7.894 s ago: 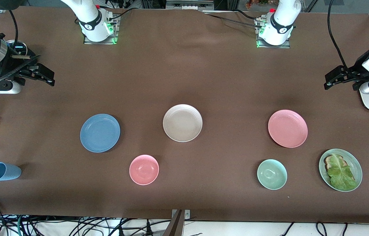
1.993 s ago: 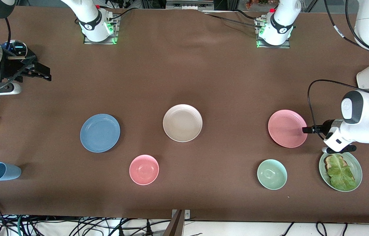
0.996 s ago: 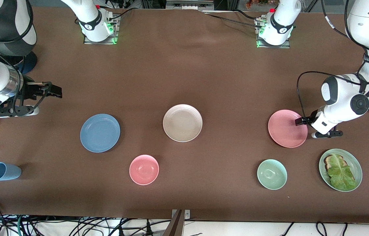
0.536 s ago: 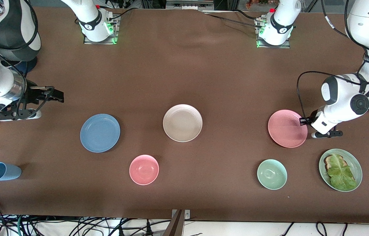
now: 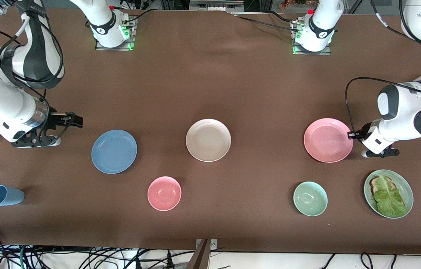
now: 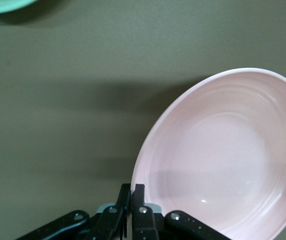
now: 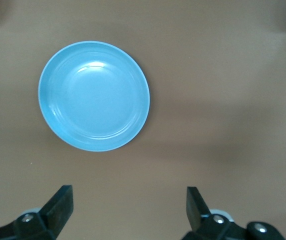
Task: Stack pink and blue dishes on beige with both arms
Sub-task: 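Carry the pink plate onto the beige plate while the right gripper grasps the blue plate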
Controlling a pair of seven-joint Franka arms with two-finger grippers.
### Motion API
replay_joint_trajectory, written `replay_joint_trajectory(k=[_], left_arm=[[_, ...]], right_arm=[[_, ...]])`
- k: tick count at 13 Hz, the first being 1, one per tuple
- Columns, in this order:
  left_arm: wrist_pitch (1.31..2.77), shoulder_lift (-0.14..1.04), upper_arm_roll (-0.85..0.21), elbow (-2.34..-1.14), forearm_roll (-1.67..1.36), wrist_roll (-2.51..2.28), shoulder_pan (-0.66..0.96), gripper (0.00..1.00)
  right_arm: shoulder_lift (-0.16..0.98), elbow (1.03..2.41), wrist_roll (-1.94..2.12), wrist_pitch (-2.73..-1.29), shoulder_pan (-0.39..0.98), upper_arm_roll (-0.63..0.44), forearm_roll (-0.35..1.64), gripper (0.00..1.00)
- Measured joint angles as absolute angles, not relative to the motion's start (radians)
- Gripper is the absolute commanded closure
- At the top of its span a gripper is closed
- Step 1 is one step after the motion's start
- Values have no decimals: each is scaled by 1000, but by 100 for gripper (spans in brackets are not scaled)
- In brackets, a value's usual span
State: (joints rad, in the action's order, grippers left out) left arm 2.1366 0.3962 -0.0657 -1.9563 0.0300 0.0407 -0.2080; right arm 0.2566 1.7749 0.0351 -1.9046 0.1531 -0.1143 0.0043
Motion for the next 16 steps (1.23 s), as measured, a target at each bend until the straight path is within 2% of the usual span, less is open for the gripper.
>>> replay_joint_trajectory(k=[3, 10, 16], left_arm=[[2044, 324, -117, -1945, 30, -11, -209, 100], [2039, 329, -413, -1939, 26, -470, -176, 100], [2049, 483, -436, -1762, 25, -742, 22, 100]], right_arm=[[303, 1777, 41, -1941, 141, -118, 4, 0], [363, 1778, 43, -2002, 120, -119, 4, 0], [438, 1779, 44, -2085, 114, -119, 5, 0]])
